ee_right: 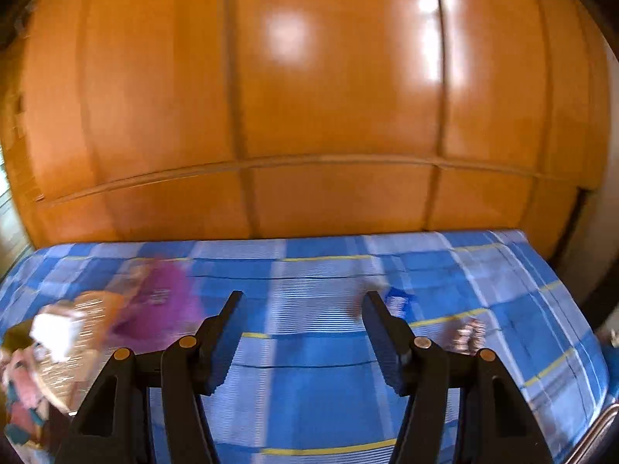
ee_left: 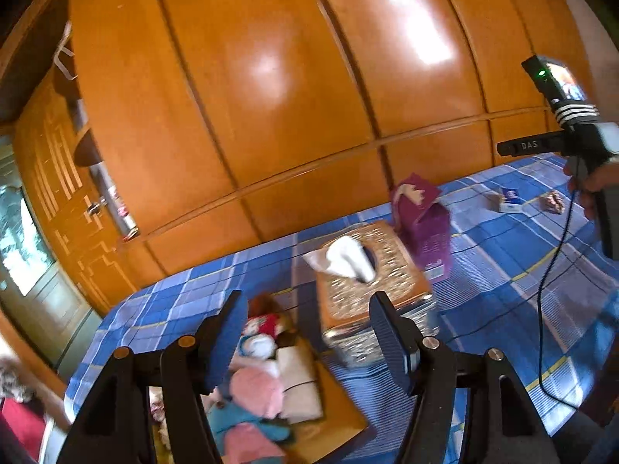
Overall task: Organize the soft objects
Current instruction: 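Move both tools back over the bed toward the Tempo pack and scrunchie, then grasp the blue Tempo pack with left tool while right tool grasps the scrunchie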
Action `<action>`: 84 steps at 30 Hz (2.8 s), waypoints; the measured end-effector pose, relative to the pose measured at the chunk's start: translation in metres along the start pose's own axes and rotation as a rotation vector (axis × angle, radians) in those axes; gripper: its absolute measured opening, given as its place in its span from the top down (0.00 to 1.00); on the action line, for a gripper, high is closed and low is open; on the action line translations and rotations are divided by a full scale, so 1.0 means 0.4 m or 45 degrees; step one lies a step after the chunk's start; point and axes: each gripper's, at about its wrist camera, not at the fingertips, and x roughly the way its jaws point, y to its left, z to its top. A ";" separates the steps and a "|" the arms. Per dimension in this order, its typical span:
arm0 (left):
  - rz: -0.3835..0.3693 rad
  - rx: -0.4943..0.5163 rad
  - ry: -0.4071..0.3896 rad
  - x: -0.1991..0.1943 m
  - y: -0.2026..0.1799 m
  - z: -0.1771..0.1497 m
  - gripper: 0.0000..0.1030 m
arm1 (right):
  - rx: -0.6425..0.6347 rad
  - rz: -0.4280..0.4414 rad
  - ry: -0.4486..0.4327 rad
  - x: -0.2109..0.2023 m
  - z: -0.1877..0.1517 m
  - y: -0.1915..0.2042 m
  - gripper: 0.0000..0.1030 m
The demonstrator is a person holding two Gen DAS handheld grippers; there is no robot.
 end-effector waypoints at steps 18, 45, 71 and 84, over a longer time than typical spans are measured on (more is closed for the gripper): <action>-0.436 0.100 0.011 0.092 -0.276 0.199 0.36 | 0.692 -0.348 0.191 0.137 -0.105 -0.430 0.40; -0.598 0.204 0.240 0.342 -0.664 0.297 0.36 | 1.180 -0.120 0.199 0.131 -0.178 -0.550 0.40; -0.650 0.202 0.404 0.556 -0.818 0.334 0.30 | 1.408 -0.026 0.095 0.095 -0.212 -0.598 0.40; -0.638 0.372 0.324 0.685 -0.988 0.417 0.09 | 1.423 0.054 0.131 0.117 -0.220 -0.596 0.40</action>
